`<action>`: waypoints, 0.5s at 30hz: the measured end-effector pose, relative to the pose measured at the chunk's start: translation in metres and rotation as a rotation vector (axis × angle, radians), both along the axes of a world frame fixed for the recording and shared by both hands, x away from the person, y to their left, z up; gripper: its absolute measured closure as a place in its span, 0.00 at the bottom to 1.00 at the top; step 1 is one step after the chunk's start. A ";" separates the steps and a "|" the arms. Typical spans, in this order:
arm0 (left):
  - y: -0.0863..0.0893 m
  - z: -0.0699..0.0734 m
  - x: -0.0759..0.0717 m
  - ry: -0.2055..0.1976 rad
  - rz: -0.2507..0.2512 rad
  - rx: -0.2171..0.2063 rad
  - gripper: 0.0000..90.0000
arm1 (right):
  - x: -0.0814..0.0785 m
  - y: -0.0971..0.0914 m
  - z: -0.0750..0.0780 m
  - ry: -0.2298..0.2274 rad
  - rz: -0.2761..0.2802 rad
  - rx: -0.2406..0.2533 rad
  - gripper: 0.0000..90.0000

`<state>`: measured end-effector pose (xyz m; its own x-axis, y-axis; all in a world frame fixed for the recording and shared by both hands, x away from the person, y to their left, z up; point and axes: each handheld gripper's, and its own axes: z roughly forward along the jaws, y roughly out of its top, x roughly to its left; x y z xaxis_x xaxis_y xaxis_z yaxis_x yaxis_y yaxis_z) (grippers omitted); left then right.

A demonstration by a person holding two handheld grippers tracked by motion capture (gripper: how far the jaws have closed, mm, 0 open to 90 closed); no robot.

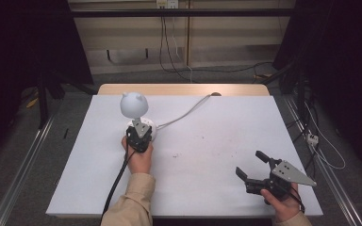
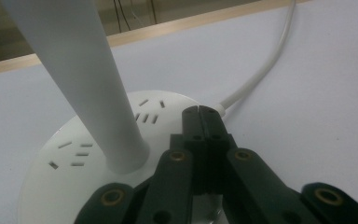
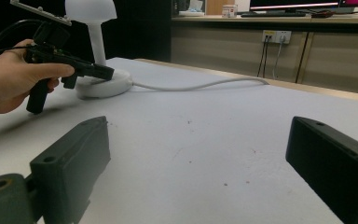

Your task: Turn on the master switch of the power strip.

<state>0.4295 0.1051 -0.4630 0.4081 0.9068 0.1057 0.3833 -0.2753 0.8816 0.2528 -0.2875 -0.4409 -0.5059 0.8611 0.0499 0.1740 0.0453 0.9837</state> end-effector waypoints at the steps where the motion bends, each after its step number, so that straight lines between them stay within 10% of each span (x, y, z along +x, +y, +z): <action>1: 0.000 0.000 0.000 0.001 -0.002 -0.001 1.00 | 0.000 0.000 0.000 -0.001 0.000 0.000 0.06; 15: -0.002 0.000 -0.001 0.000 0.008 0.014 1.00 | 0.000 0.000 0.000 0.000 -0.001 0.001 0.06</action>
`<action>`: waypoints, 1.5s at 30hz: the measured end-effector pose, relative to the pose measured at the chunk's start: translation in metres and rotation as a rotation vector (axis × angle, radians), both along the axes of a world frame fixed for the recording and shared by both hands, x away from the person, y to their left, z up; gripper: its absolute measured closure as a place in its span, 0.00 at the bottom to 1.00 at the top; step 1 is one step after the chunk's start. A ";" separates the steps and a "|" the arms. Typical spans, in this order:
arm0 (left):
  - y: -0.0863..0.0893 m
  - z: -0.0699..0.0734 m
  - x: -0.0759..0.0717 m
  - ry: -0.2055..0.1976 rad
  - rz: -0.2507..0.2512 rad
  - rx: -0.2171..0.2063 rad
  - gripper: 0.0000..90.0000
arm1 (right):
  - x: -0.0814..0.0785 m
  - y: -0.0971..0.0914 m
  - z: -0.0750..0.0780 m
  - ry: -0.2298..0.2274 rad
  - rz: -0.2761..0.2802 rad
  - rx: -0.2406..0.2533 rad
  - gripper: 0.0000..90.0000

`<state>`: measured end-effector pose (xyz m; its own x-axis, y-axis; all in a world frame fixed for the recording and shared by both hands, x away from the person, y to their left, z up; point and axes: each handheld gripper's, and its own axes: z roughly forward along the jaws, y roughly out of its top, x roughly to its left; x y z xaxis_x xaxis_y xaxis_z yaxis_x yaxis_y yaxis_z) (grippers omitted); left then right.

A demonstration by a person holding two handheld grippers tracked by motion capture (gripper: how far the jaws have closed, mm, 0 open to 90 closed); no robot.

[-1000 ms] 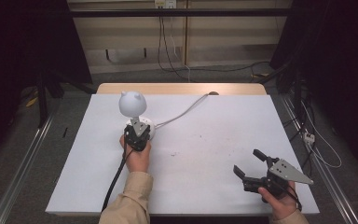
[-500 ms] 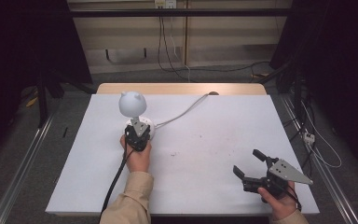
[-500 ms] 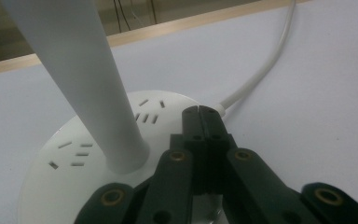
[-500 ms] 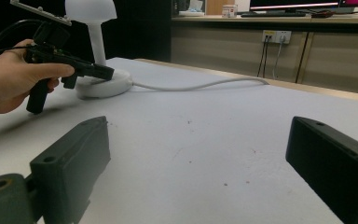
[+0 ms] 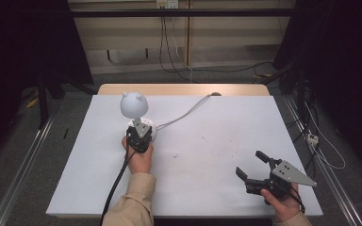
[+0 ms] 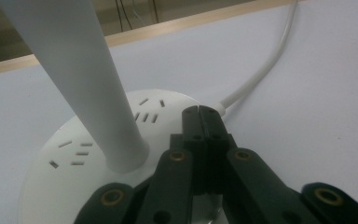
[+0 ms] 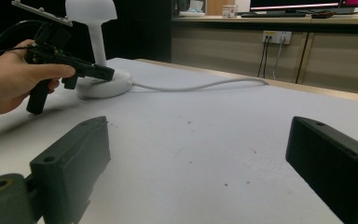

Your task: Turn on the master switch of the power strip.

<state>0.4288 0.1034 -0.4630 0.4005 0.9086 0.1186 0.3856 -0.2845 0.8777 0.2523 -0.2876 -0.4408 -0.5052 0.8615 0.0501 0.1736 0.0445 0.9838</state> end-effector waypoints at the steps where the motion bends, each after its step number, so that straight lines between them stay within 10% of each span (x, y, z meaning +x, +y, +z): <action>1: 0.000 0.000 0.000 0.001 0.000 -0.004 1.00 | 0.000 0.000 0.000 0.002 -0.001 0.002 0.06; 45: -0.002 0.001 -0.006 -0.010 -0.014 -0.024 0.93 | 0.001 0.000 0.000 -0.002 -0.001 -0.006 0.07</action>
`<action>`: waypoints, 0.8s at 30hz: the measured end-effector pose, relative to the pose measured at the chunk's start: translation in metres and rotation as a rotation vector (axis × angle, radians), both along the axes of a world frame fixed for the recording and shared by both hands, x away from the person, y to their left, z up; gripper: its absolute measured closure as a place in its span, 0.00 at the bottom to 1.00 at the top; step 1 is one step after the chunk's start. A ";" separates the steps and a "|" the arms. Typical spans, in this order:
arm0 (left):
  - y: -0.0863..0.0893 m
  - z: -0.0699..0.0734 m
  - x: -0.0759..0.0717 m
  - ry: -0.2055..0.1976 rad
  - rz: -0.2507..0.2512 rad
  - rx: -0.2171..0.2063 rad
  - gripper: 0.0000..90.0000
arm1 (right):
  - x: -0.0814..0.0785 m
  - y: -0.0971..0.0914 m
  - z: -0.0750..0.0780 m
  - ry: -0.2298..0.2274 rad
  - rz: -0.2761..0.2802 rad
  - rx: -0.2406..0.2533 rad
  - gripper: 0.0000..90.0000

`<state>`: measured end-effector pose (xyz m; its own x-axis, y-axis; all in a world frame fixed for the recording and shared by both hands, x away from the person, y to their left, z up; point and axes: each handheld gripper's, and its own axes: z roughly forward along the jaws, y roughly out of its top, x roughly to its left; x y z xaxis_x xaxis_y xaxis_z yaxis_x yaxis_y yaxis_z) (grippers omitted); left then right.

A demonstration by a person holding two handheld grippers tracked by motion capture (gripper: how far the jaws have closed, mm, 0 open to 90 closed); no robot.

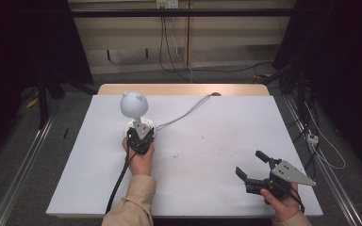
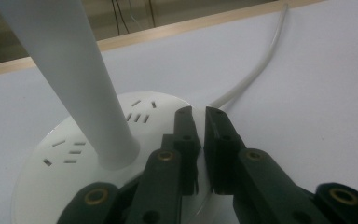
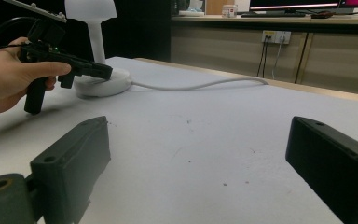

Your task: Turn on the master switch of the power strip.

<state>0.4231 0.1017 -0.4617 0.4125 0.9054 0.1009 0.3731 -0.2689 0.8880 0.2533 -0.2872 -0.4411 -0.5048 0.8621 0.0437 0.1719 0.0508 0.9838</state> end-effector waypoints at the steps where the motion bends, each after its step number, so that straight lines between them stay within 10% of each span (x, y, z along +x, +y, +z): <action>1: 0.000 0.000 0.000 -0.002 0.007 0.002 0.93 | 0.000 0.000 0.000 0.000 0.000 -0.001 0.07; 24: -0.007 0.003 -0.007 0.006 -0.051 -0.055 0.72 | 0.002 0.000 -0.001 0.005 0.003 -0.003 0.07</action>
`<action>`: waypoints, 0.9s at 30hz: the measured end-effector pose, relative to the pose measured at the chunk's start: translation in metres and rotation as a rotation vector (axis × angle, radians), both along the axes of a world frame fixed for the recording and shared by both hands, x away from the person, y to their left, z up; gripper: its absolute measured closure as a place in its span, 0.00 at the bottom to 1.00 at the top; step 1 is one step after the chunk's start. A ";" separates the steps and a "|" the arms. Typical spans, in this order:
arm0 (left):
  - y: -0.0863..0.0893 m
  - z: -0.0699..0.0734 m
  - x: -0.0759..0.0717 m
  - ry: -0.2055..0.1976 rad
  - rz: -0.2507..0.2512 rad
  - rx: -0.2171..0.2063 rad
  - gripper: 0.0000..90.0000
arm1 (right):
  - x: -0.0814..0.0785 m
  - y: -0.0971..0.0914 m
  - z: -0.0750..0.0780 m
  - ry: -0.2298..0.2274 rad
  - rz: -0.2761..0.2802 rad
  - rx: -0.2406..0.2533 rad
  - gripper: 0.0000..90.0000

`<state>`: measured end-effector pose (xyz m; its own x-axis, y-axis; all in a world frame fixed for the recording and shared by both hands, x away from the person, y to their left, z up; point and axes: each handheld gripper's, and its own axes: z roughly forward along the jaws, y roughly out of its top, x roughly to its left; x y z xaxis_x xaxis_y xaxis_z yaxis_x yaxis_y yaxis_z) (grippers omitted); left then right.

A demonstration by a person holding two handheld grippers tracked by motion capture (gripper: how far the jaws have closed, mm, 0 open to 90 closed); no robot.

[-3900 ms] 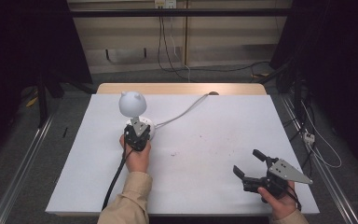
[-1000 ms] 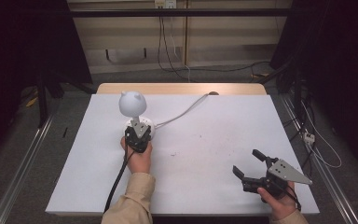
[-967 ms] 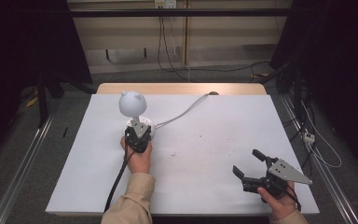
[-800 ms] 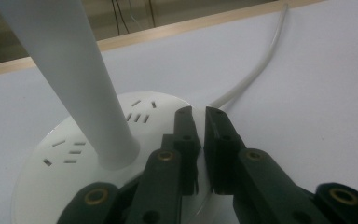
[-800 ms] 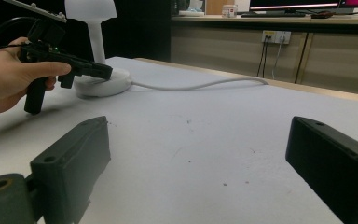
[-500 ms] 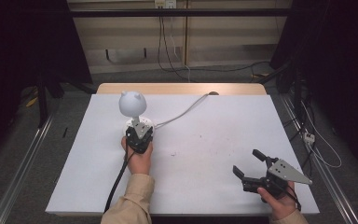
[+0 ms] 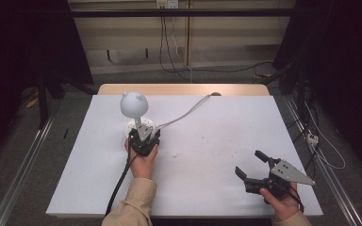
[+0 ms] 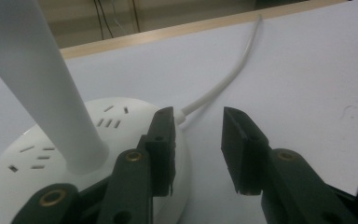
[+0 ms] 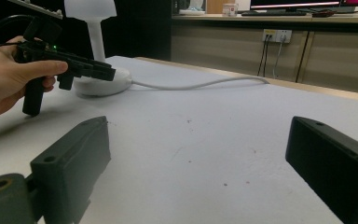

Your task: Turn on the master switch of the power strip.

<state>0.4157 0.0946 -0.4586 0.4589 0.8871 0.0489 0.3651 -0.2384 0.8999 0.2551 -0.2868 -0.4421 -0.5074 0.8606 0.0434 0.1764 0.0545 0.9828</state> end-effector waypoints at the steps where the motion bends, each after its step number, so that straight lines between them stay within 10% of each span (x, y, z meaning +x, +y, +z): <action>1: -0.001 0.000 0.000 0.003 -0.007 -0.023 0.71 | 0.000 0.000 0.000 -0.001 0.001 0.000 0.07; 27: 0.007 0.020 -0.014 0.084 -0.118 -0.118 0.33 | 0.000 0.001 0.000 0.003 0.002 0.001 0.07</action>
